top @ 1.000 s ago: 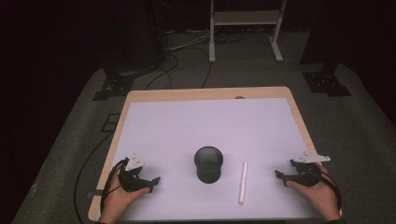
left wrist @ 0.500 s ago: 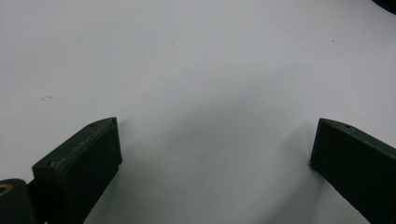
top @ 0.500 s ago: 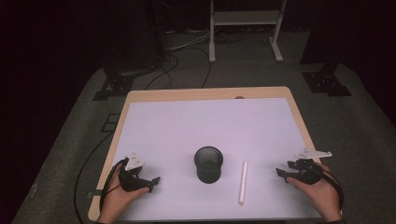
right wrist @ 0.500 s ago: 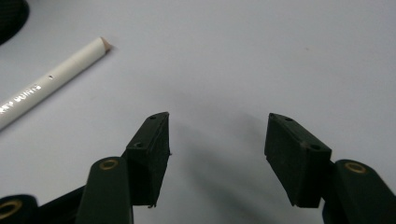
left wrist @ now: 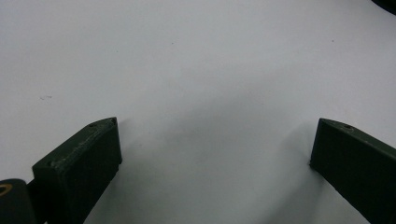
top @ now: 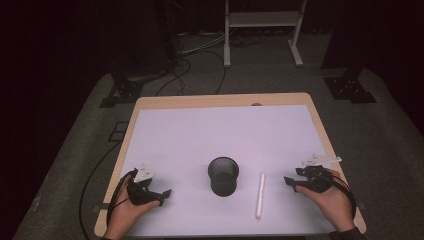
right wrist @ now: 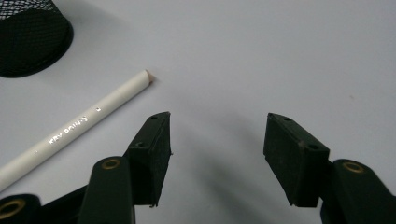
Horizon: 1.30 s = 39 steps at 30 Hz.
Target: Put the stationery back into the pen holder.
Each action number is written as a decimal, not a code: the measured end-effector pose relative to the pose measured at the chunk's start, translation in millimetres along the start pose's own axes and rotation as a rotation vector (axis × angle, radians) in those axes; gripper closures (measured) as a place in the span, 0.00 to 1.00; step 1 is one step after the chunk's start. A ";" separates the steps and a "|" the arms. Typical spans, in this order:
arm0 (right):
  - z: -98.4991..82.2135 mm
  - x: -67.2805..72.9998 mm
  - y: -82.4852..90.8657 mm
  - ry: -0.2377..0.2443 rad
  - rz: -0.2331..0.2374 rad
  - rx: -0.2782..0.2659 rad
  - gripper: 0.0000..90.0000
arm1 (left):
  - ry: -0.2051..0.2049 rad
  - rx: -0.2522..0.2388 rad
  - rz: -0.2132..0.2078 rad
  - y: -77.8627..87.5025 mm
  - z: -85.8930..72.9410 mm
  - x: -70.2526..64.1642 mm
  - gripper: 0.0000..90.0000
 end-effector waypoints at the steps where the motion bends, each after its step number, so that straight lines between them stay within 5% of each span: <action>1: 1.4 1.8 -0.8 0.003 0.005 0.001 0.45 | 0.002 0.000 0.000 0.0 0.0 -0.1 0.01; 18: 25.6 33.5 -14.3 0.080 0.055 0.013 0.46 | 0.000 0.001 0.000 0.0 0.0 0.0 0.01; 39: 33.7 59.4 -41.3 0.112 0.099 0.110 0.58 | 0.001 0.001 -0.001 -0.1 0.0 0.0 0.01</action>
Point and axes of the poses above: each handheld gripper's, and its own axes: y roughly backward along the jaws, z roughly out of its top, x roughly to its left, the point moved 6 cm from there along -y, roughly forward along the jaws, and after that the axes turned 15 degrees about x, right-handed, at the moved point
